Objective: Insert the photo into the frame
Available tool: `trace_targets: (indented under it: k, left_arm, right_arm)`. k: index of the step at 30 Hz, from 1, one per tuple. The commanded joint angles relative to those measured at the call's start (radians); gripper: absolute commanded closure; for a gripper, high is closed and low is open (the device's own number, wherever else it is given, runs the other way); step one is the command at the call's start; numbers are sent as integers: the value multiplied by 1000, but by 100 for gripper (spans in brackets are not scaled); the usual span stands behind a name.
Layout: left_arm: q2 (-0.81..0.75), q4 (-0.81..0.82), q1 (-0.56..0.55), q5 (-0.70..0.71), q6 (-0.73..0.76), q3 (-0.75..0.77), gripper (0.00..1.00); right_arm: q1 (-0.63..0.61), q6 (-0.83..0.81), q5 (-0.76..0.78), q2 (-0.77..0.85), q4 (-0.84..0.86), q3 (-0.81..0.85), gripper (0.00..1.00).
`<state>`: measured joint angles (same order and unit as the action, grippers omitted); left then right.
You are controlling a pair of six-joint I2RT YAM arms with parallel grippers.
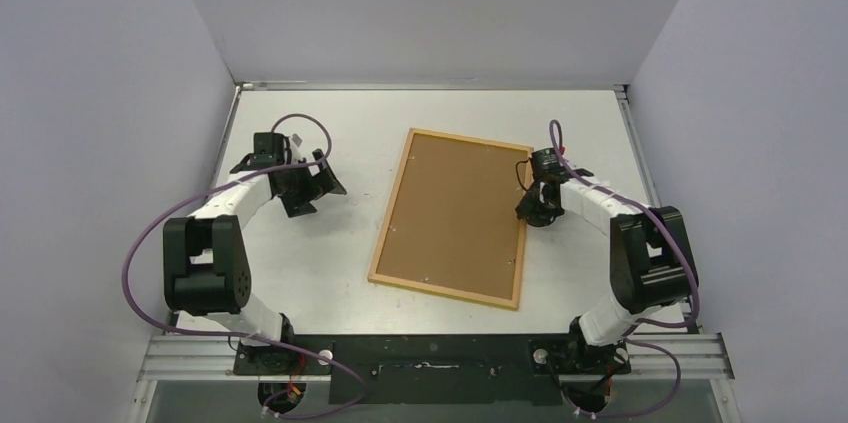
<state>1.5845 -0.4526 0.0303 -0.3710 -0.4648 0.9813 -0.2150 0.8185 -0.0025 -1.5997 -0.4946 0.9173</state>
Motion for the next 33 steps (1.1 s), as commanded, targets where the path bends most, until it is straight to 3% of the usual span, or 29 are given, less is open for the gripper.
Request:
trace_targets:
  k: [1,7,15,20,26,31,32,33]
  left_arm:
    - [-30,32,-38,-26,-23,4,3]
    - [-44,42,-116,14,-65,-23,4]
    - [-2,106,-180,22,-144,-55,9]
    - [68,205,-200,-6,-185,-42,20]
    - [167,142,-195,100,-159,74,34]
    - [255,80,-188,94,-106,151,44]
    - [270,80,-187,87,-97,157,46]
    - [284,76,-188,82,-87,164,48]
  right_arm:
    - [13,224,120,81,73,-6,100]
    - [-16,402,135,123,73,-71,100]
    - [-160,648,151,176,41,-125,100]
    - [-239,791,133,231,33,-196,100]
    - [-348,920,142,310,58,-283,100]
    - [-442,953,161,338,111,-326,100]
    - [-452,942,161,339,113,-328,98]
    - [-459,932,163,345,108,-329,90]
